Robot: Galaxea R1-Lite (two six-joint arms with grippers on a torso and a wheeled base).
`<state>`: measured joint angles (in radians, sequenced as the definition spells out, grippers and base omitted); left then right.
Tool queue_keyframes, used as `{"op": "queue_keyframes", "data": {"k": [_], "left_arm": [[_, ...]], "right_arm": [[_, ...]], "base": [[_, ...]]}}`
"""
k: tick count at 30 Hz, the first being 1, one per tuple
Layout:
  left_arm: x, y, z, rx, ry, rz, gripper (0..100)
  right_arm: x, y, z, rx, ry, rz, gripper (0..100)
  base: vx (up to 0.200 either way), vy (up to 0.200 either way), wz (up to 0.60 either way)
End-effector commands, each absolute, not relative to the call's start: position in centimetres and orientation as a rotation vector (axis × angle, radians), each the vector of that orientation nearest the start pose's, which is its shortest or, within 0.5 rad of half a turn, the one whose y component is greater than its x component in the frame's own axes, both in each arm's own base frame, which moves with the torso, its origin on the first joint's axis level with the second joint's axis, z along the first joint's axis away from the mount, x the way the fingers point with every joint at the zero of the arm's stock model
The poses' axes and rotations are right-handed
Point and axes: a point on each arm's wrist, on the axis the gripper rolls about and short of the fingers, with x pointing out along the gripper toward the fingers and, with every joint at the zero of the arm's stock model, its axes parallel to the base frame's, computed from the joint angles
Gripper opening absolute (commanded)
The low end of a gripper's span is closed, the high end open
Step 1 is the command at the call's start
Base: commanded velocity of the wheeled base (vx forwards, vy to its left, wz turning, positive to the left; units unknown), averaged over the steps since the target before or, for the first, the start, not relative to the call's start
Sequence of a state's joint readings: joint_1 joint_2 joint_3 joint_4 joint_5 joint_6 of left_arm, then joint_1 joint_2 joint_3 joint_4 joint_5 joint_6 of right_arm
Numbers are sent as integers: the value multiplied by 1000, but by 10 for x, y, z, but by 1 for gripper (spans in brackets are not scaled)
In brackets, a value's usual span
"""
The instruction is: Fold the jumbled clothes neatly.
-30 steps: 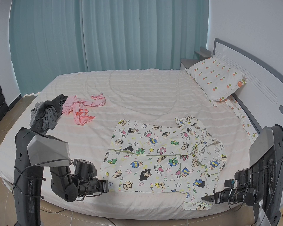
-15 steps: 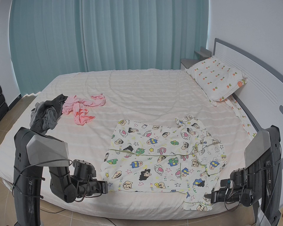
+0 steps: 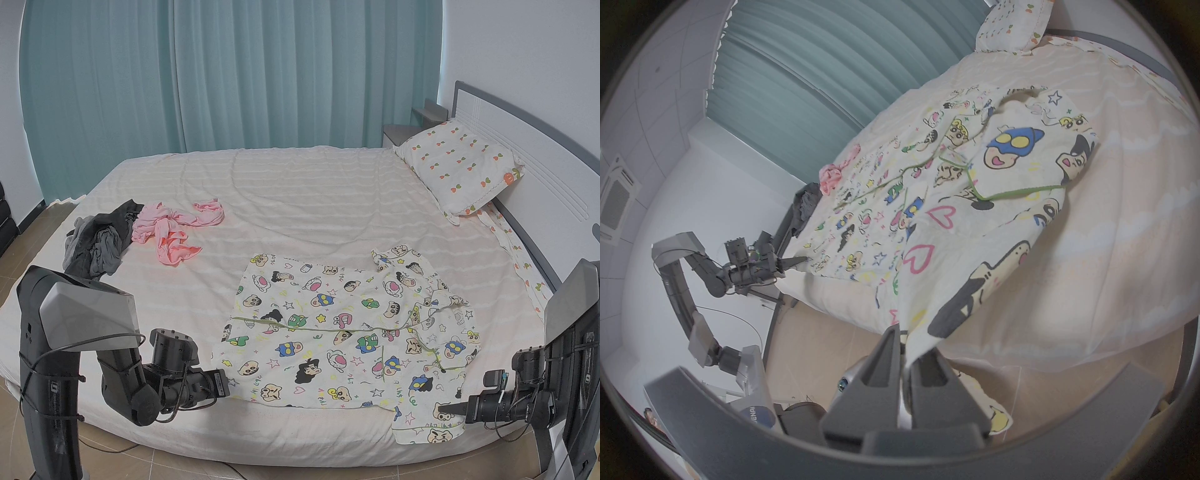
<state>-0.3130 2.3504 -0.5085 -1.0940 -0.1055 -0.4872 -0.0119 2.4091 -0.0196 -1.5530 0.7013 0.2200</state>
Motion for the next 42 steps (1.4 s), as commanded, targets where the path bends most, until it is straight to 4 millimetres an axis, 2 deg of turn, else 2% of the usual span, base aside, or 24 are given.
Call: {"op": "queue_keyframes", "data": {"k": [1,7,18,28,30,36,42], "left_arm": [[299,-99,-32,-399,786,-215,0],[311,-102,-19,-455,711,-170,0],[321,-105,-14,-482,679,-168,0],[340,-111,12,-547,664,-121,0],[352,-114,17,-557,700,-26,0],[379,-121,35,-658,706,26,0],[403,-128,30,-654,738,47,0]], "right_arm": [[216,7,-34,504,806,571,0],[225,6,-23,526,745,573,0],[245,5,-17,560,681,574,0],[267,2,-10,590,606,564,0],[275,1,-7,606,583,558,0],[291,0,-3,612,534,559,0],[309,-9,-9,615,517,533,0]], "base": [[0,0,0],[0,0,0],[0,0,0],[0,0,0],[0,0,0],[0,0,0],[0,0,0]]}}
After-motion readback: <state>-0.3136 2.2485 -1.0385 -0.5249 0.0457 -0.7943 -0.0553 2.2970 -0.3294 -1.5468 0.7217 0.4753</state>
